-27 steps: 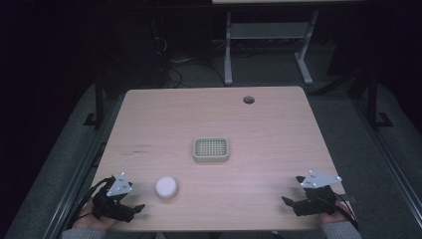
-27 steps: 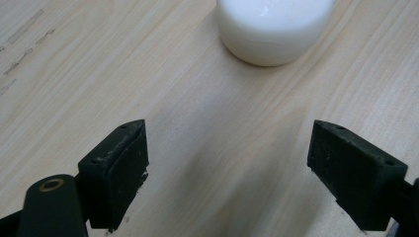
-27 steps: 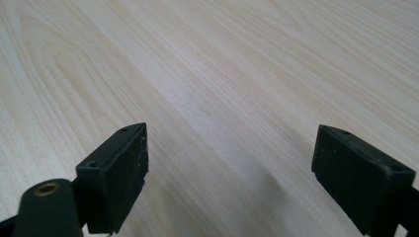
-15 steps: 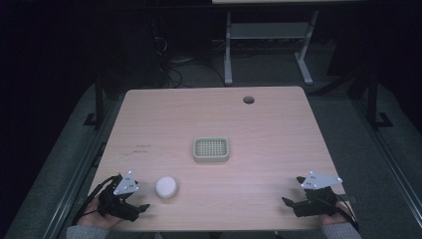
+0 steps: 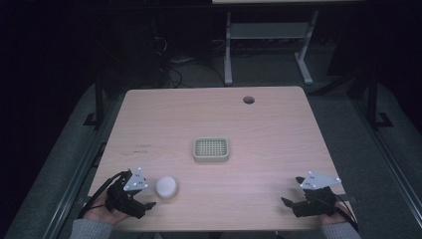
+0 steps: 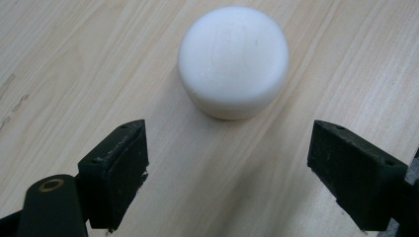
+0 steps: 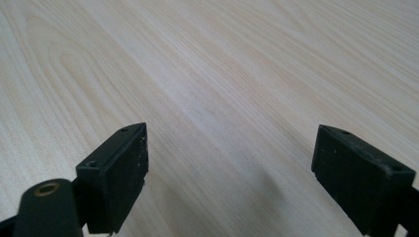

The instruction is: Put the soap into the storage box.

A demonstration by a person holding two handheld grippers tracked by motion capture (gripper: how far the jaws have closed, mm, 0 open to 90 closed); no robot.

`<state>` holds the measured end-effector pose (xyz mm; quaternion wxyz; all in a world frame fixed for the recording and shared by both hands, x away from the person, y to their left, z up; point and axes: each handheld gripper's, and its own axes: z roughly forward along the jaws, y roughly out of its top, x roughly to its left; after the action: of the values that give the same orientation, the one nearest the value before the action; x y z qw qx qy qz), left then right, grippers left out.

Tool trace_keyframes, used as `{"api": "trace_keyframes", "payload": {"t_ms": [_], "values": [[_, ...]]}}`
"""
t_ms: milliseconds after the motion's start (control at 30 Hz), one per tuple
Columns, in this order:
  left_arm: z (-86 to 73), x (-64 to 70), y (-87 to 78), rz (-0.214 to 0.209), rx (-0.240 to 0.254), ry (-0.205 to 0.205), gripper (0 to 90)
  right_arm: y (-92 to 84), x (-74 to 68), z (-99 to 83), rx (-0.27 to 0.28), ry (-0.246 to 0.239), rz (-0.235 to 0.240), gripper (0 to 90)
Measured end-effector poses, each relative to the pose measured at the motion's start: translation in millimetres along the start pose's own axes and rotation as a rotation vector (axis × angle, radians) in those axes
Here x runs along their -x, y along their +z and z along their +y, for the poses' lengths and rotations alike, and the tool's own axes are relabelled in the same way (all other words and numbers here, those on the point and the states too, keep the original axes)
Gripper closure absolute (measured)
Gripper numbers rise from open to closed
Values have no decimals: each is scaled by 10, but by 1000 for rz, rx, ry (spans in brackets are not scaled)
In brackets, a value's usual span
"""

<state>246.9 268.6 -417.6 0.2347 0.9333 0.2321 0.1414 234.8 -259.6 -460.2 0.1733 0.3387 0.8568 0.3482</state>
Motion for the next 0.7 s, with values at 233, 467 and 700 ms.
{"api": "trace_keyframes", "payload": {"t_ms": [233, 467, 700], "values": [[99, 10, 22, -4, -8, 26, 153, -9, 7, -1, 4, -1, -3, 138], [162, 11, 33, -14, -29, 47, 153, -18, 5, 1, 7, -1, -7, 138], [214, -3, 59, -20, -47, 49, 153, -22, 9, 3, 5, -10, -9, 138]]}}
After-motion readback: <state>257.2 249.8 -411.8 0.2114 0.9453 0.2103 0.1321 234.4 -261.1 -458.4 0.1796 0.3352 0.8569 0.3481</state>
